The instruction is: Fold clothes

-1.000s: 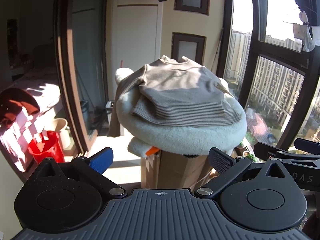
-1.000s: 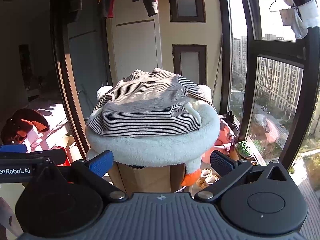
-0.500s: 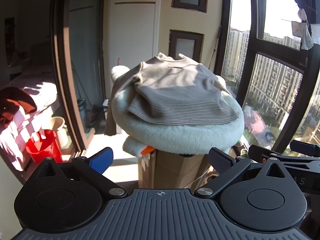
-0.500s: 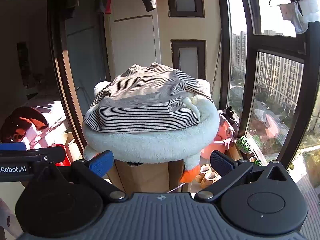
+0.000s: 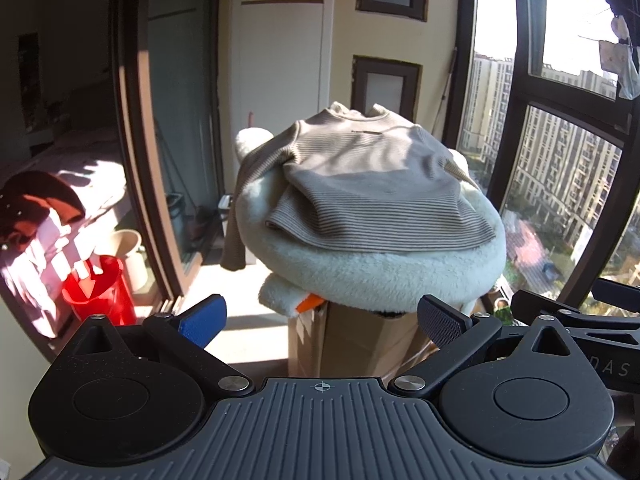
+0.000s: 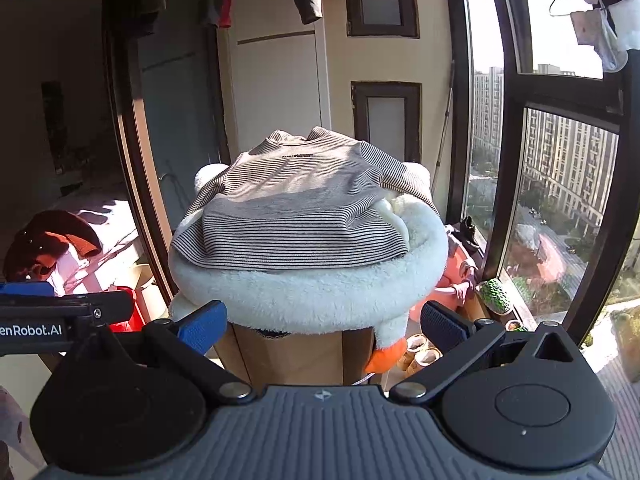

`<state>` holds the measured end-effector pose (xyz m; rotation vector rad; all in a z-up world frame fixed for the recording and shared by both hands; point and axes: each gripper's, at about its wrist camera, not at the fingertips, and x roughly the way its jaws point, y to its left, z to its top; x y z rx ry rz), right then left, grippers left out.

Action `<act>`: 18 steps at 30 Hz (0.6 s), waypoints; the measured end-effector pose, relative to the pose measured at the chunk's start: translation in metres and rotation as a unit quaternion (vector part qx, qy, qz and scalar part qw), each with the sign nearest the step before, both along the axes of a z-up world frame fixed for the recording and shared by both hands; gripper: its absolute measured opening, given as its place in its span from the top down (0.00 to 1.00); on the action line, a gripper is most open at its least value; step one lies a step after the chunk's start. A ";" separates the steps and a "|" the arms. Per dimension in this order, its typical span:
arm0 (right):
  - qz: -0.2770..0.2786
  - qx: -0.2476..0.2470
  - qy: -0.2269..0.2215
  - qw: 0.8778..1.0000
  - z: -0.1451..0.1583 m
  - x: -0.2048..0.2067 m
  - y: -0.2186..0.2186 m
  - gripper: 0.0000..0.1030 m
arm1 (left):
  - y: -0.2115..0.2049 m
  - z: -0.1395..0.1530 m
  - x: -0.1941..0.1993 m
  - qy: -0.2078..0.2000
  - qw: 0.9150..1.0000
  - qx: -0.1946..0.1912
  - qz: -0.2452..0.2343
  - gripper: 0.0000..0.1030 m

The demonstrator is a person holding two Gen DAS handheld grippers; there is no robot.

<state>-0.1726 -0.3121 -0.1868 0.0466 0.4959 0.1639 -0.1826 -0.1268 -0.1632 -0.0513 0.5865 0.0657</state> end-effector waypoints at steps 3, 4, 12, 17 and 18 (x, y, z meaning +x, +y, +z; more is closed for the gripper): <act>0.001 0.000 -0.009 1.000 0.002 0.001 0.001 0.00 | 0.000 -0.001 0.003 0.001 1.000 0.003 0.001 0.00; 0.001 -0.002 -0.011 1.000 0.002 0.002 0.002 0.00 | 0.000 -0.002 0.004 0.002 1.000 0.005 0.000 0.00; 0.000 -0.005 -0.006 1.000 0.002 0.020 0.002 0.00 | 0.003 -0.005 0.022 0.010 1.000 0.006 -0.002 0.00; -0.003 -0.002 0.002 1.000 0.000 0.035 0.003 0.00 | 0.006 -0.007 0.039 0.016 1.000 0.006 -0.005 0.00; -0.004 -0.001 0.004 1.000 -0.001 0.039 0.004 0.00 | 0.007 -0.008 0.043 0.017 1.000 0.005 -0.005 0.00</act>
